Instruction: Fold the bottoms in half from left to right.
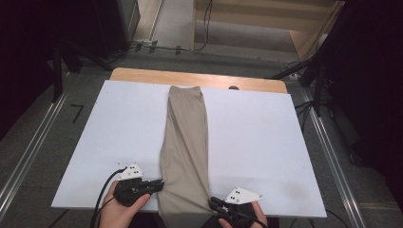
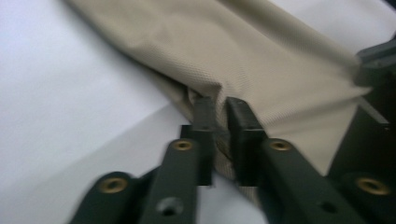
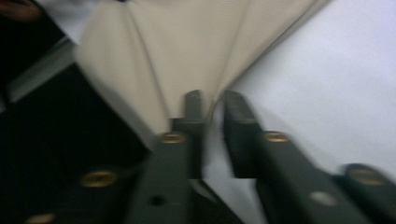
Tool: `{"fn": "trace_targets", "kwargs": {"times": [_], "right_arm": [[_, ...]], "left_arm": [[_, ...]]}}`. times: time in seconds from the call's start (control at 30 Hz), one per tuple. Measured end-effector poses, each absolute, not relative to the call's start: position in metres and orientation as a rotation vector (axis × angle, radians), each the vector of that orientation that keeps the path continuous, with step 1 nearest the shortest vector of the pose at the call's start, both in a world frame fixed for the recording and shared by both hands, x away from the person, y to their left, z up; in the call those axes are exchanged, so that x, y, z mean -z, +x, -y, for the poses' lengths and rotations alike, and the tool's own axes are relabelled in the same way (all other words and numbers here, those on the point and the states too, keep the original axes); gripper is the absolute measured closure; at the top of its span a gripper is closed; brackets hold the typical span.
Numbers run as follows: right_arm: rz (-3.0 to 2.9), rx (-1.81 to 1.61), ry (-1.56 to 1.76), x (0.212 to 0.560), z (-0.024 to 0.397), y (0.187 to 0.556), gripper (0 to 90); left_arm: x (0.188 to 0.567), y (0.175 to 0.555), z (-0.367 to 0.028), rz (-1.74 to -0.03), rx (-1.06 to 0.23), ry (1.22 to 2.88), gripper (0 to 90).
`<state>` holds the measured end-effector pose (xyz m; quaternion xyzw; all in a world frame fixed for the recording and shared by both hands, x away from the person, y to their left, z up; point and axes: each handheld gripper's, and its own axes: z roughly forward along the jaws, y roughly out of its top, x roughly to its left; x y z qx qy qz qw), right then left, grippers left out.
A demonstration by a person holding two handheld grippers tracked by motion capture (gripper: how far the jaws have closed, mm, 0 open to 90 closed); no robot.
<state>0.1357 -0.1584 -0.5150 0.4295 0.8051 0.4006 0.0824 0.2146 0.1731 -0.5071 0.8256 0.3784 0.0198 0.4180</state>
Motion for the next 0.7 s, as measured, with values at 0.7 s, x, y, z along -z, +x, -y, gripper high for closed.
{"fn": "trace_targets", "kwargs": {"times": [0.7], "right_arm": [[-2.441, -1.158, 1.233, 0.520, 0.150, 0.135, 87.0]], "left_arm": [[0.507, 0.176, -0.165, -0.893, -0.107, 2.160, 79.5]]}}
